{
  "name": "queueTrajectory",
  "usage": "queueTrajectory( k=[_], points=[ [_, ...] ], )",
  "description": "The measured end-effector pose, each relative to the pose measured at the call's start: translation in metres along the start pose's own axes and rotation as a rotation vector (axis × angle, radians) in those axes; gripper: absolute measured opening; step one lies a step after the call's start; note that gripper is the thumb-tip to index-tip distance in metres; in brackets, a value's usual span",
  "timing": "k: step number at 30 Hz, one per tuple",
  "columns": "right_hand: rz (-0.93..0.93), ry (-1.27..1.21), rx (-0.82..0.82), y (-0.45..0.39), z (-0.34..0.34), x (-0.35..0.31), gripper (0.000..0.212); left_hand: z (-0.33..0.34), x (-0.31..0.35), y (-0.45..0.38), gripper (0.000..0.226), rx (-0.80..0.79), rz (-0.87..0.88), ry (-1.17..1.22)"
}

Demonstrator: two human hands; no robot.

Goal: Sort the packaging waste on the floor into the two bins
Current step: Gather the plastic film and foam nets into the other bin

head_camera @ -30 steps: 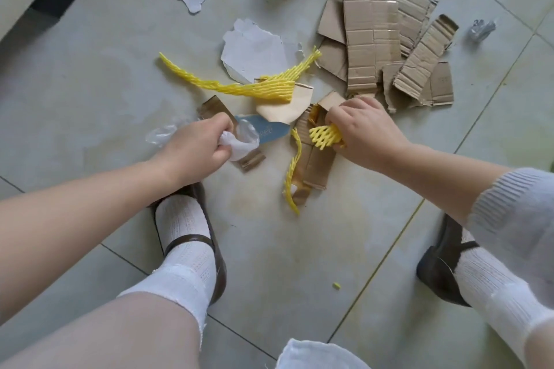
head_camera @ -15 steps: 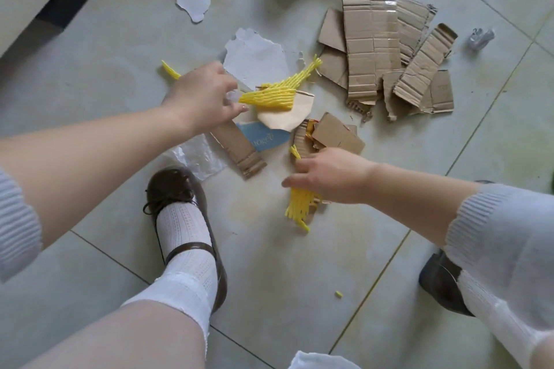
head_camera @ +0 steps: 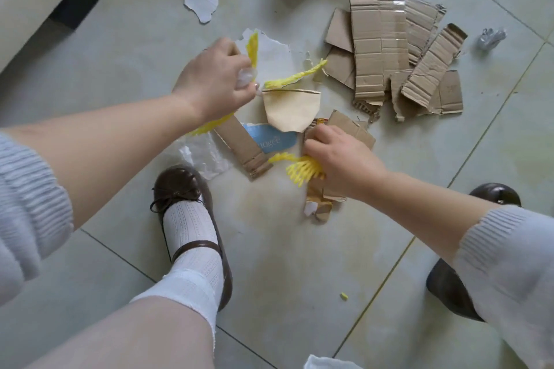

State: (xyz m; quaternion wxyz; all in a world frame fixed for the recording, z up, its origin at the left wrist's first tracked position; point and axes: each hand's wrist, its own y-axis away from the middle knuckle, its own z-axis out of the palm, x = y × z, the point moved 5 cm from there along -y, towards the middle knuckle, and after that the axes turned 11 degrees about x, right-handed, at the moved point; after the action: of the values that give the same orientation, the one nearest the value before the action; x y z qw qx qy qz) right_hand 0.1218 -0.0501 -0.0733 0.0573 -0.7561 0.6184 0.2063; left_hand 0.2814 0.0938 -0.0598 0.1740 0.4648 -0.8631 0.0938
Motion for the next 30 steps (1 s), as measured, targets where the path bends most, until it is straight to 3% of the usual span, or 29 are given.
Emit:
queueTrajectory(
  k=[2,6,8,10,12,16,20,27,30],
  points=[
    [0.126,-0.098,0.09,-0.005,-0.014,0.004,0.037,-0.013,-0.008,0.008,0.053,0.049,-0.001,0.091],
    [0.357,-0.217,0.162,-0.012,-0.034,0.017,0.036,-0.028,-0.03,0.03,0.044,0.017,-0.118,0.125],
    [0.426,-0.268,0.196,-0.012,-0.041,0.025,0.04,-0.026,-0.044,0.043,0.028,-0.034,-0.181,0.126],
    [0.47,-0.273,0.206,-0.011,-0.043,0.033,0.042,-0.017,-0.052,0.057,0.036,-0.177,-0.163,0.075],
    [0.464,-0.209,0.149,-0.01,-0.037,0.037,0.038,-0.005,-0.059,0.072,0.051,-0.355,-0.076,-0.046],
    [0.429,-0.154,0.096,-0.009,-0.023,0.035,0.032,0.015,-0.067,0.089,0.036,-0.546,0.09,-0.233],
    [0.35,-0.127,0.195,-0.04,-0.033,0.034,0.035,0.024,-0.065,0.085,0.046,-0.529,0.127,-0.3],
    [0.196,0.17,-0.124,-0.105,-0.009,0.043,0.045,0.038,-0.06,0.081,0.036,-0.442,0.235,-0.392],
    [0.167,0.183,-0.142,-0.111,-0.005,0.044,0.042,0.038,-0.063,0.081,0.038,-0.402,0.194,-0.344]
  ],
)
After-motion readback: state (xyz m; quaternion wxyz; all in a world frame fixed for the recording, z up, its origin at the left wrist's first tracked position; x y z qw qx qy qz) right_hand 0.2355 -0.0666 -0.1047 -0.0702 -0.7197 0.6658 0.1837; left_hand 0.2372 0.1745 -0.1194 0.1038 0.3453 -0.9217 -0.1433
